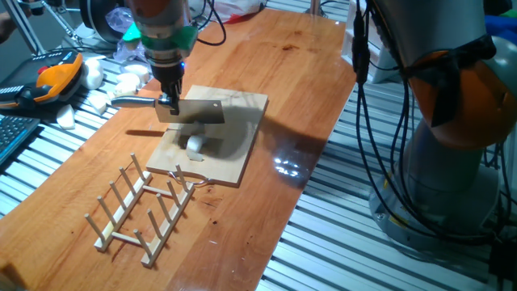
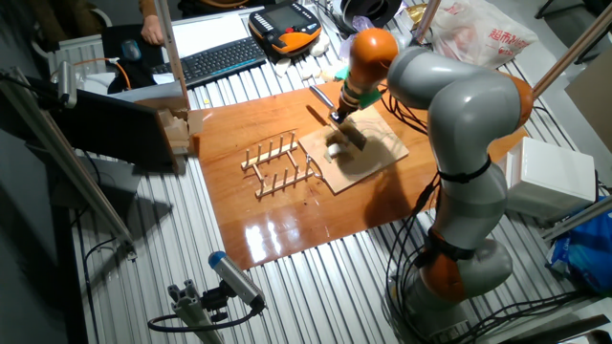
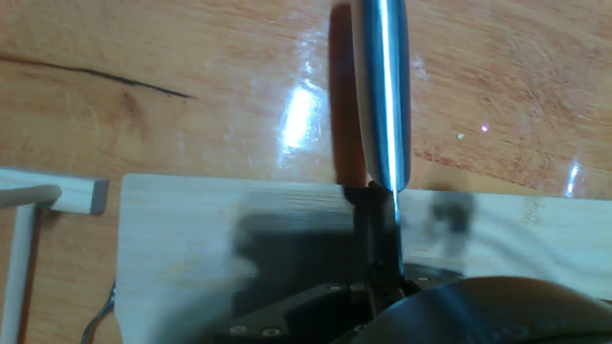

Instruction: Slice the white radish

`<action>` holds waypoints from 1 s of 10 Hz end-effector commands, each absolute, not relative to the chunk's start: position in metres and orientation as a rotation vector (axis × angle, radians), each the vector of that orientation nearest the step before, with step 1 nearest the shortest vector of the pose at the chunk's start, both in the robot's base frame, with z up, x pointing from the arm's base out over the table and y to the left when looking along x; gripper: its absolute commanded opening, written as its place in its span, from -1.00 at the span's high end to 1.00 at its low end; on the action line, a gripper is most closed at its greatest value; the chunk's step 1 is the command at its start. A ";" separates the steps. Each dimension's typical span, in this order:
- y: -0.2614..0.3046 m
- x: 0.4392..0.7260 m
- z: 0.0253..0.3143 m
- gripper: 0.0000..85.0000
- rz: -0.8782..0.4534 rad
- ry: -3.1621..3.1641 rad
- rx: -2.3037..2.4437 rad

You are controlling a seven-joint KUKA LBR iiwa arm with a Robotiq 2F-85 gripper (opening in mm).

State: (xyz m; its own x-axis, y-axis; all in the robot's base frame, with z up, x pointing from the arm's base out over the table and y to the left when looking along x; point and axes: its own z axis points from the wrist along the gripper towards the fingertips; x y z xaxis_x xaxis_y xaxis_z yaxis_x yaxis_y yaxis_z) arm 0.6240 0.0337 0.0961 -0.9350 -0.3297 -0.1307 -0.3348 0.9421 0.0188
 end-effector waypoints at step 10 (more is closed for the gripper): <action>0.028 0.622 0.082 1.00 0.113 2.947 -0.502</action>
